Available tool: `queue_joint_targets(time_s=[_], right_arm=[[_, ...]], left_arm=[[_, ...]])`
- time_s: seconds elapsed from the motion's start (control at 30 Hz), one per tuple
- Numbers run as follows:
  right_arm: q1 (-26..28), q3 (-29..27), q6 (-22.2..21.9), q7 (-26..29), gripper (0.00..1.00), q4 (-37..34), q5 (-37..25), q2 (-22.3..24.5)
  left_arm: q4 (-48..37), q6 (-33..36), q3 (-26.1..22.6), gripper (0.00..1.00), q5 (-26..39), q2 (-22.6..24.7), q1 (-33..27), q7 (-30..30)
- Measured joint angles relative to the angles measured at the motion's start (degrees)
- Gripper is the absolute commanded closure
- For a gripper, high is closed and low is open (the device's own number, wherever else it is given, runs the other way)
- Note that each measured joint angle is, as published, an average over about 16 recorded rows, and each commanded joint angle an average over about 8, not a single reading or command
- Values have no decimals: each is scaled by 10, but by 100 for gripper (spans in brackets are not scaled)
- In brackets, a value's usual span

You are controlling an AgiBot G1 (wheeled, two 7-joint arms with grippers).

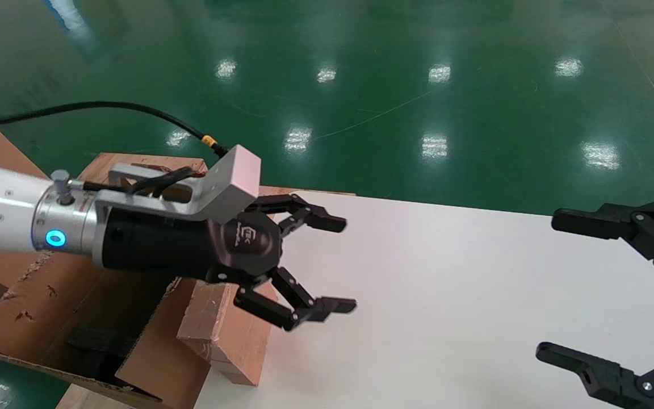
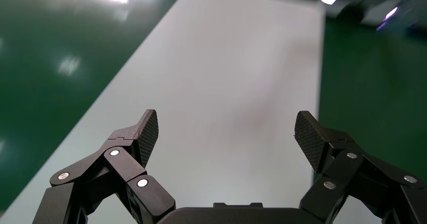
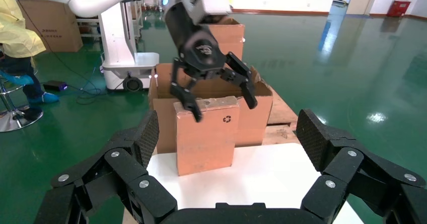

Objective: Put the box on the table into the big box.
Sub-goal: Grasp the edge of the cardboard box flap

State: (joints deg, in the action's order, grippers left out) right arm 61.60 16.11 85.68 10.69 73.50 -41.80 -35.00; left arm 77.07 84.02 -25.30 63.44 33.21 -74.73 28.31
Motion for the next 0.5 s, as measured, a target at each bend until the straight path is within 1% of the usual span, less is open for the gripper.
queue_joint_targets(time_s=[0.27,0.5], right_arm=[[0,0,0,0,0,0,0,0],[0,1,0,0,0,0,0,0]], left_arm=[[5,22,-56,0,132,10,-100,132],[6,43,-106,0,217,24,-172,234]])
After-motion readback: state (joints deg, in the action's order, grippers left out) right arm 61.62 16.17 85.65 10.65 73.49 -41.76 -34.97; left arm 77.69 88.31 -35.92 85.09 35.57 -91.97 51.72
